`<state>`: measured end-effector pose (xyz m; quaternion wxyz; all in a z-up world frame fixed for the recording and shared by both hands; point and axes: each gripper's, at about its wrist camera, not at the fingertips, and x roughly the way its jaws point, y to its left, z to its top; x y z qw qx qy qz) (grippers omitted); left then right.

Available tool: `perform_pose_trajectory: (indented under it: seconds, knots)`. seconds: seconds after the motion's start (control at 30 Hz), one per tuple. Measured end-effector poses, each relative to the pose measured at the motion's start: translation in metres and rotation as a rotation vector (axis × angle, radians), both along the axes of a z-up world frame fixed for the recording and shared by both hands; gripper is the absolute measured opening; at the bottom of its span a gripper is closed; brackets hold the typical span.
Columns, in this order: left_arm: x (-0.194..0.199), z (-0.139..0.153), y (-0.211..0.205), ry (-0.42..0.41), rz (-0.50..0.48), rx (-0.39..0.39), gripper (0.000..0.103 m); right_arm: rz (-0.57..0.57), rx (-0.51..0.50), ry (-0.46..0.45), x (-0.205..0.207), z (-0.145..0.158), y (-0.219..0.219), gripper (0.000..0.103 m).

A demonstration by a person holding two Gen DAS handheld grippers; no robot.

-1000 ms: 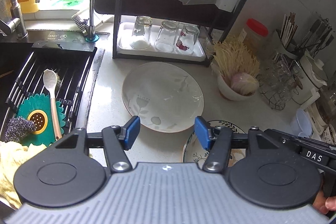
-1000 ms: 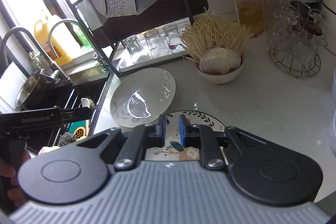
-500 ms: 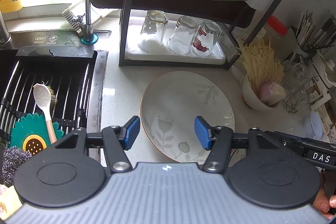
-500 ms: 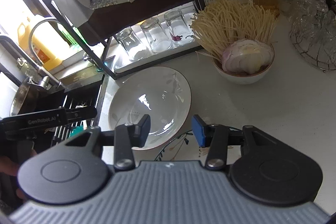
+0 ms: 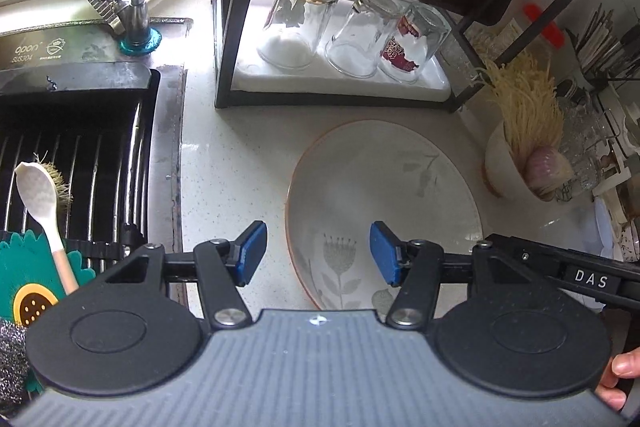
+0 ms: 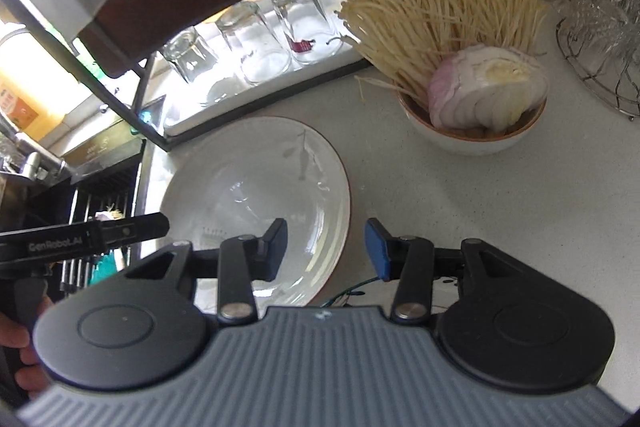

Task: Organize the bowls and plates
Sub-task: 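Close both tools on the rim of the large leaf-pattern bowl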

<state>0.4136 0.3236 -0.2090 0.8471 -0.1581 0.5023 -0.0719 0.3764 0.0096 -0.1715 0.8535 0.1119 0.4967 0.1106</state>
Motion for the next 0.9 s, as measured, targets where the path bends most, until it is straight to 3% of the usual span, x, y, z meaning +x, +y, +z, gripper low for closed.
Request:
perform_pose_trajectory:
  seconds: [0.23,0.3,0.43,0.9]
  knots:
    - [0.025,-0.012,0.012,0.029,-0.019,-0.011,0.061,-0.007,-0.027,0.026,0.026,-0.015,0.006,0.046]
    - [0.03,-0.015,0.017,0.038,-0.026,-0.03,0.057,-0.009,-0.034,0.04,0.034,-0.019,0.007,0.037]
    - [0.04,-0.019,0.019,0.052,-0.048,-0.006,0.055,-0.027,-0.029,0.077,0.044,-0.026,0.005,0.03]
    - [0.048,-0.028,0.021,0.052,-0.054,-0.031,0.016,-0.069,0.054,0.094,0.044,-0.037,-0.005,0.019]
